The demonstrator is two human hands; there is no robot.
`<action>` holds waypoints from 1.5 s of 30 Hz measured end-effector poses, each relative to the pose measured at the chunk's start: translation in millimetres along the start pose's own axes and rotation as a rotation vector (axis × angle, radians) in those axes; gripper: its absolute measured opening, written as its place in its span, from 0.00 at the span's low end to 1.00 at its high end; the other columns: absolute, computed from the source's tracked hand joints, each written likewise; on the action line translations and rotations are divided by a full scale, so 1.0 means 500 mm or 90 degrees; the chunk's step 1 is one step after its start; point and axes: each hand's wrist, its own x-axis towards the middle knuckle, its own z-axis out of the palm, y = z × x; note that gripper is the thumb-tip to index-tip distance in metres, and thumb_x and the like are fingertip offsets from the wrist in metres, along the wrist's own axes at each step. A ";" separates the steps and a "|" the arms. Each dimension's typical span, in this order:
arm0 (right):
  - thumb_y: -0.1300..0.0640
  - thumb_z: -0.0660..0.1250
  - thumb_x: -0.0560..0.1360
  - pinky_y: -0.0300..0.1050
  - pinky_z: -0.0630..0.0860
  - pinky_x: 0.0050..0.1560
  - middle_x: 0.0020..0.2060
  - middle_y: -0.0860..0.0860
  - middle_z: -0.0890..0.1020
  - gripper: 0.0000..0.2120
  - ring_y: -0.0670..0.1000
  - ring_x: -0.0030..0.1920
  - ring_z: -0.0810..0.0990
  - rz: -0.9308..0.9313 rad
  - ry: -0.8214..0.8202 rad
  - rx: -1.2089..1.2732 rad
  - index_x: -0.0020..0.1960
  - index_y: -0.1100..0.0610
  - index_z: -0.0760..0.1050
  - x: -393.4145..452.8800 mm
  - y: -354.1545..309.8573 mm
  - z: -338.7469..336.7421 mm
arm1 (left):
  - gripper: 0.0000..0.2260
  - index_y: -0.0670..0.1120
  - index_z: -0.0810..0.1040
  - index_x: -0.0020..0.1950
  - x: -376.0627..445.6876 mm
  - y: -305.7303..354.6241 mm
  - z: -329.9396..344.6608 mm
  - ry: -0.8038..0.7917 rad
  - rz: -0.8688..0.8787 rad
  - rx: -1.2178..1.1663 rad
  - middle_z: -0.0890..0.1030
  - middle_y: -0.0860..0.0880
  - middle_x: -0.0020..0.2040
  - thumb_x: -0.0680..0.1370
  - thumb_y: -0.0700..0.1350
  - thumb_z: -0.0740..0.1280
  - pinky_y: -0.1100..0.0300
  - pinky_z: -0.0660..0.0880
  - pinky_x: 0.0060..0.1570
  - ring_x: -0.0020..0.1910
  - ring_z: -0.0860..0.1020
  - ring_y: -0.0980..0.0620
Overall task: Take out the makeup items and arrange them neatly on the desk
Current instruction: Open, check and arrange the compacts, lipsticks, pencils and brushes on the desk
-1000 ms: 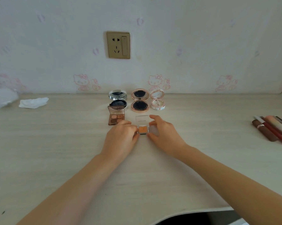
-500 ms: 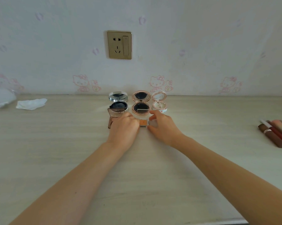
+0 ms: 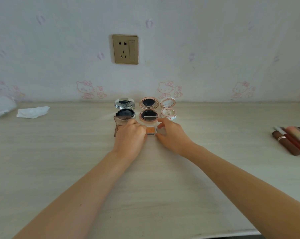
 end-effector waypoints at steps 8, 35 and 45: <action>0.56 0.60 0.79 0.46 0.66 0.66 0.67 0.55 0.72 0.22 0.55 0.68 0.68 -0.008 -0.051 -0.114 0.72 0.58 0.64 -0.052 0.013 -0.036 | 0.04 0.42 0.81 0.37 -0.030 0.023 -0.023 0.008 0.022 -0.020 0.82 0.49 0.34 0.65 0.39 0.75 0.54 0.78 0.33 0.43 0.79 0.46; 0.53 0.59 0.80 0.45 0.65 0.67 0.72 0.53 0.66 0.22 0.52 0.72 0.62 0.159 0.103 -0.330 0.72 0.56 0.63 -0.432 0.369 -0.390 | 0.15 0.43 0.76 0.63 0.050 0.560 0.016 -0.054 0.260 -0.236 0.79 0.47 0.60 0.78 0.44 0.63 0.55 0.73 0.57 0.64 0.73 0.47; 0.54 0.60 0.79 0.50 0.71 0.65 0.65 0.56 0.73 0.21 0.56 0.66 0.70 0.319 0.084 -0.328 0.70 0.58 0.66 -0.451 0.584 -0.521 | 0.12 0.45 0.77 0.58 0.200 0.778 0.111 -0.117 0.369 -0.255 0.79 0.48 0.59 0.80 0.47 0.59 0.53 0.71 0.56 0.63 0.71 0.49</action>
